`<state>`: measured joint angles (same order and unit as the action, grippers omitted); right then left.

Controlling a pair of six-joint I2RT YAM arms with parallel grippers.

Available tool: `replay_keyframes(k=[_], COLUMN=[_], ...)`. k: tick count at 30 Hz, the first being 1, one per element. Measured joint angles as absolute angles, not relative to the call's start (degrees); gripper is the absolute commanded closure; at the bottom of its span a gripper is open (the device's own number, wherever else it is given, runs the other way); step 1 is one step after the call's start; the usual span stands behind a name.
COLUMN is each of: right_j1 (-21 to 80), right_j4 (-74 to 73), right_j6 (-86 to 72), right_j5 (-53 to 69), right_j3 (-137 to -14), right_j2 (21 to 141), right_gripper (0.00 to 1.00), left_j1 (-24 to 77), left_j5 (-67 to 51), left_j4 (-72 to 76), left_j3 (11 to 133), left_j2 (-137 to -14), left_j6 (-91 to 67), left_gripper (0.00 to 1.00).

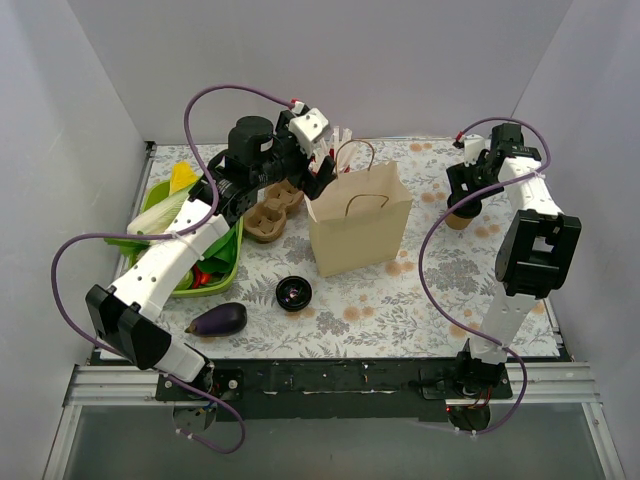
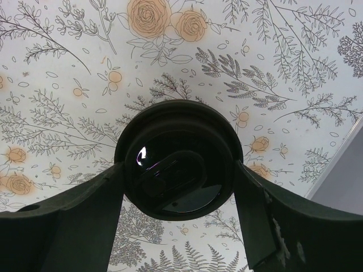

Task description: Pack the takeout coffee

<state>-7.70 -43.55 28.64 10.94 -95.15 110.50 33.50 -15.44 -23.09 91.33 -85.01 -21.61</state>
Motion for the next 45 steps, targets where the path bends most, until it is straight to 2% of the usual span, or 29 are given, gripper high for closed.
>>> replay_keyframes(k=[14,20,24,26,35,41,45], right_j1=[-7.7,-7.7,-7.7,-7.7,-3.6,10.0,13.8], right_j4=[-44.4,-47.0,-50.0,-50.5,-48.7,-51.0,-55.9], right_j6=[29.1,29.1,28.6,27.5,20.2,23.9,29.6], right_j5=[12.6,17.4,23.8,27.6,46.5,47.2,43.0], right_j3=[-95.0,-95.2,-100.8,-105.4,-118.3,-120.0,-120.8], right_j2=[109.1,100.5,94.5,92.5,86.8,86.7,88.2], right_gripper=[0.53,0.7,0.94,0.98,0.99,0.99,0.99], left_j1=[32.0,27.9,26.1,26.0,26.0,26.0,26.0], left_j5=[-13.2,-12.3,-12.2,-12.2,-10.7,-9.5,-7.9], left_j4=[-22.6,-22.2,-22.1,-22.0,-21.8,-21.8,-21.7], left_j3=[92.0,92.7,92.8,92.8,92.8,92.8,92.7], left_j2=[-85.5,-86.5,-87.3,-87.5,-87.9,-87.9,-87.9], left_j6=[-22.0,-25.4,-27.3,-28.2,-31.4,-32.8,-32.4], left_gripper=[0.03,0.04,0.04,0.04,0.04,0.04,0.03])
